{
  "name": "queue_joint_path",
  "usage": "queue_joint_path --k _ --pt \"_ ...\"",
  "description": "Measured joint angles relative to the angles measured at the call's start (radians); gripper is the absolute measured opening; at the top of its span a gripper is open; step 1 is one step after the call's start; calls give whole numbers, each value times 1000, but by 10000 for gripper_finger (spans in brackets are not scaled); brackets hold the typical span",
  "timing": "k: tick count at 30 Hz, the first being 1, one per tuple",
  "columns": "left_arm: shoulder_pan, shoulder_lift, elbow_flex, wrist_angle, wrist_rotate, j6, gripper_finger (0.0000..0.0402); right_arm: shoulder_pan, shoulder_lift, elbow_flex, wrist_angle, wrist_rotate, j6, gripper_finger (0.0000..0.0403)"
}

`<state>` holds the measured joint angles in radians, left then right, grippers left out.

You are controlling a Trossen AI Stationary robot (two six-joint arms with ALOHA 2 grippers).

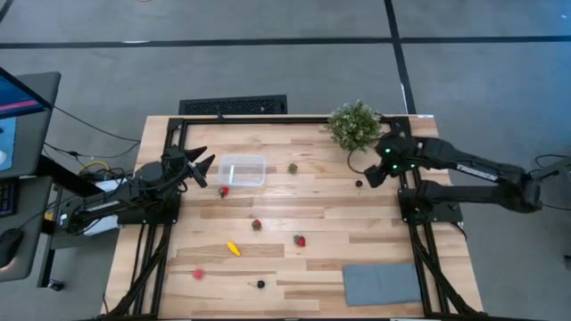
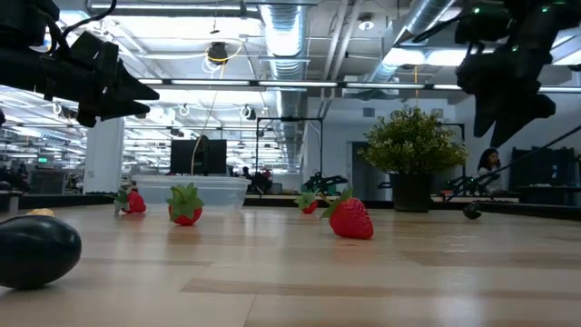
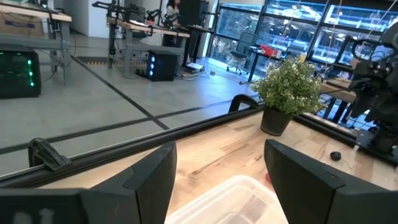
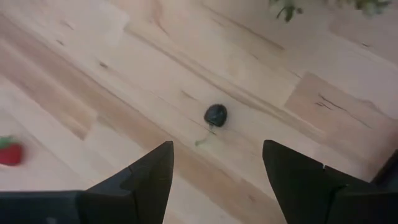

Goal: Pick and placing Produce into tupperware
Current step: Put the top cherry into the transparent bin

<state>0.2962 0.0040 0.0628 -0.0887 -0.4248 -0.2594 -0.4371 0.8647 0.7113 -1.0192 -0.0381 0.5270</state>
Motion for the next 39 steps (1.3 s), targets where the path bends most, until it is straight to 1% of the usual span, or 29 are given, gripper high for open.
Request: queue_joint_path --k 9,12,16,18,20,30,36,39 --pt "0 0 0 -4 0 -3 236 72 205 0 109 38 4 270" --pt "0 0 0 -5 0 -3 236 79 264 0 145 44 -1 270" --pt "0 0 0 -5 0 -3 236 79 332 0 148 57 -11 270" --pt "0 0 0 -6 0 -3 236 79 357 -7 159 82 -12 270" --pt "0 0 0 -6 0 -3 236 79 377 -27 189 85 -12 270" --pt "0 0 0 -7 0 -3 236 75 441 -101 309 58 -4 270" --pt "0 0 -1 -7 0 -3 236 76 502 -102 387 35 -3 270" --pt "0 0 -1 -7 -1 -3 236 77 543 -101 392 36 -4 270"
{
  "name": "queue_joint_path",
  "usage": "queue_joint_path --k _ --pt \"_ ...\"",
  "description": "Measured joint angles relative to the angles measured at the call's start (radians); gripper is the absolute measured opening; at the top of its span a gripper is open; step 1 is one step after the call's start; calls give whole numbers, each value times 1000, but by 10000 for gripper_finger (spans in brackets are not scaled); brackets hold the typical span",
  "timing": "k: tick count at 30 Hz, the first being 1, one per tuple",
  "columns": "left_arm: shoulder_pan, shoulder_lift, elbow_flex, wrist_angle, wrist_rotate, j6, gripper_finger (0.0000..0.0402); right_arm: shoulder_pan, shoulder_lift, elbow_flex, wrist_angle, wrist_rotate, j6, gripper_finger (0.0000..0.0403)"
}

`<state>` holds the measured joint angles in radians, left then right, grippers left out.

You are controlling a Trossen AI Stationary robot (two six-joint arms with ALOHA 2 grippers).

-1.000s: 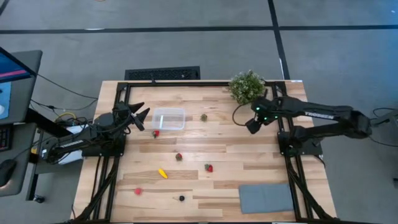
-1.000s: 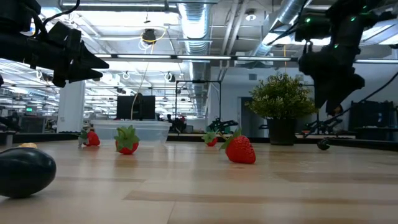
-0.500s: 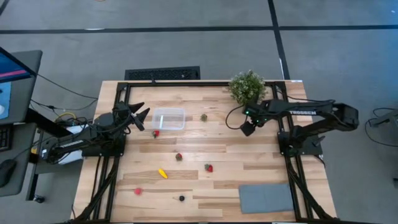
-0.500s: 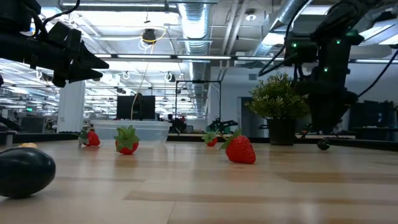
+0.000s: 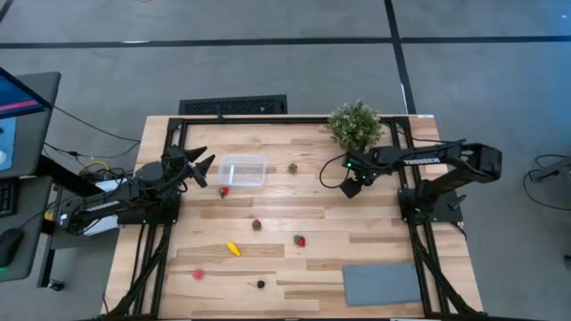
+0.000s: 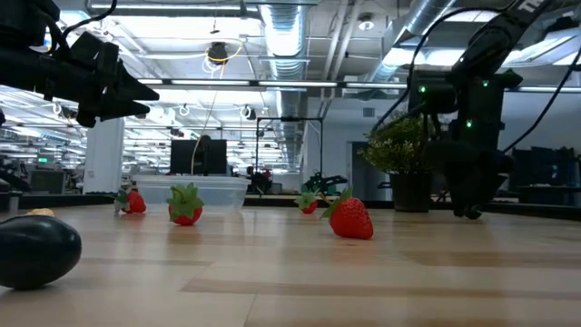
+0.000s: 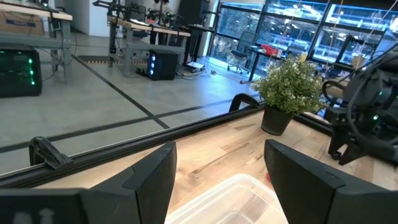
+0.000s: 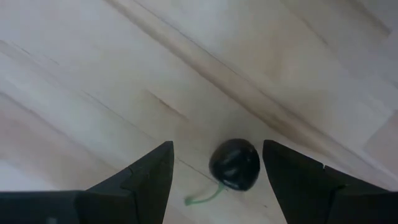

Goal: Pick and placing Produce into tupperware
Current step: Put the top cherry into the transparent bin

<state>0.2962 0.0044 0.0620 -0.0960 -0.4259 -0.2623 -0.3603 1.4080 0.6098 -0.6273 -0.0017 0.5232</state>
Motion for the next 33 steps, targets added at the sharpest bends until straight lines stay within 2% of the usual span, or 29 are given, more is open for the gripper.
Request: queue_joint_path --k 5,16,33 --pt "0 0 0 0 0 0 236 0 46 7 -8 7 0 270" --pt "0 0 0 -1 0 0 236 0 25 3 -22 8 16 260" --pt "0 0 -1 -1 -3 0 236 0 23 1 -40 30 19 137"
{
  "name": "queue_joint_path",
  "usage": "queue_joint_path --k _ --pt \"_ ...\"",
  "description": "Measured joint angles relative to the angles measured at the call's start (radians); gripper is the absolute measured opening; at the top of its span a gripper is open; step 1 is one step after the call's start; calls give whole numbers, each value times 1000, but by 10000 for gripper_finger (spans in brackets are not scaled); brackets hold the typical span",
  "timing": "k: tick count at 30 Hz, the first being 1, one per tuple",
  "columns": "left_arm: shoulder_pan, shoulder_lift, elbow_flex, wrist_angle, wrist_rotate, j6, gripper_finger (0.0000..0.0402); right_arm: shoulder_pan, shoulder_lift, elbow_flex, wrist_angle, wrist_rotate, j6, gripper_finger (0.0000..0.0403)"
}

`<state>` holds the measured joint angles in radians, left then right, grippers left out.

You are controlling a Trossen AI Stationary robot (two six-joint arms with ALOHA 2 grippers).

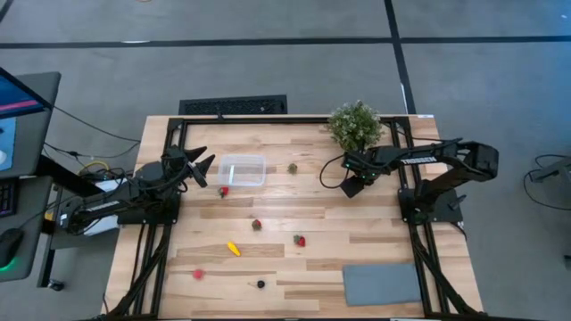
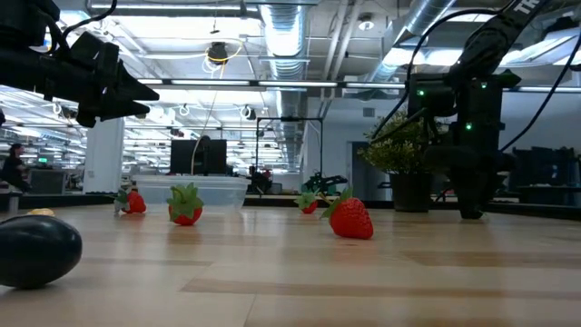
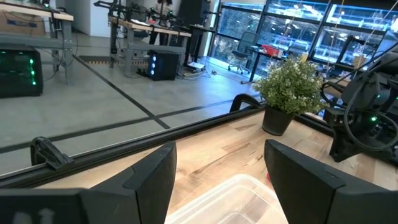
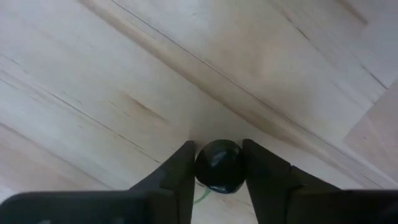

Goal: Pick and placing Produce into tupperware
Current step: Put the top cherry into the transparent bin

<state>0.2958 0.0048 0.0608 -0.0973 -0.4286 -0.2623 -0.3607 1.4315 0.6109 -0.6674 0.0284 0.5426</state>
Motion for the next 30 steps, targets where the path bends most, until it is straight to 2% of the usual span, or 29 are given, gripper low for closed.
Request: queue_joint_path --k 8,14,23,30 --pt "0 0 0 0 0 0 236 0 0 0 -1 0 8 154" --pt "0 0 0 0 0 0 236 0 0 0 -5 0 8 130" --pt "0 0 0 0 0 0 236 0 0 -1 -7 -1 8 141" --pt "0 0 0 0 0 0 236 0 0 -1 -7 -1 8 131"
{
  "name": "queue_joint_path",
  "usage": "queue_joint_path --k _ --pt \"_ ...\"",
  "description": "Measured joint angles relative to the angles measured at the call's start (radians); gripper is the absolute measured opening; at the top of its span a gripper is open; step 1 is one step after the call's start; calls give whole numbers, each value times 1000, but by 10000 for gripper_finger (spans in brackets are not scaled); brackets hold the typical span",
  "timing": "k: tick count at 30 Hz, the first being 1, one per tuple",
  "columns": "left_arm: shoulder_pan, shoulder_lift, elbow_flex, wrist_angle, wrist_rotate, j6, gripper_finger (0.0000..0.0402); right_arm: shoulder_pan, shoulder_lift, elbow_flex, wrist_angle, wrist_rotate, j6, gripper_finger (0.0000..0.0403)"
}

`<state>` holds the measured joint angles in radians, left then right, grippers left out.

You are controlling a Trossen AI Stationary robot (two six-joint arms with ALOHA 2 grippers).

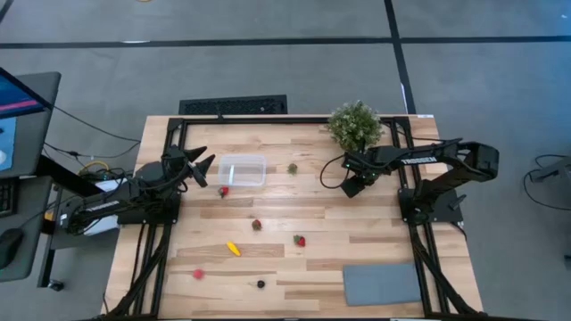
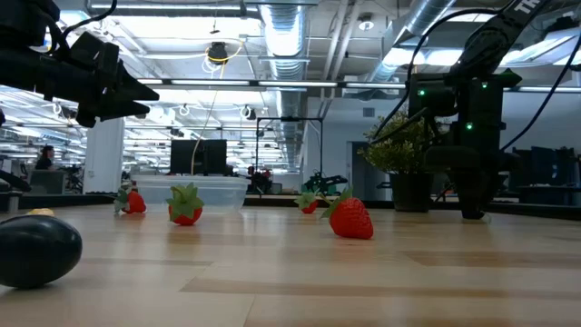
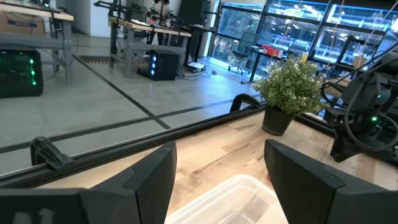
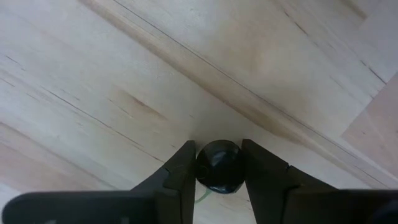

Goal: Pick and placing Produce into tupperware
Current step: Put the top cherry into the transparent bin

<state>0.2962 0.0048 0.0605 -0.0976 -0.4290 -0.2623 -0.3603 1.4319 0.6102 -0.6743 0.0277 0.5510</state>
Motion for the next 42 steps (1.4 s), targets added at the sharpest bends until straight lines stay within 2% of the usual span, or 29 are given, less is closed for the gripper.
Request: queue_joint_path --k 17,24,30,35,42 --pt "0 0 0 0 0 0 236 0 3 25 -30 -9 0 132" --pt "0 0 0 0 0 0 236 7 4 131 -114 -29 -47 135" --pt "0 0 0 0 0 0 236 47 3 275 -104 -40 -104 135" --pt "0 0 0 0 0 0 236 83 2 423 -19 -38 -189 139" --pt "0 0 0 0 -20 0 236 112 5 565 253 -37 -339 138"
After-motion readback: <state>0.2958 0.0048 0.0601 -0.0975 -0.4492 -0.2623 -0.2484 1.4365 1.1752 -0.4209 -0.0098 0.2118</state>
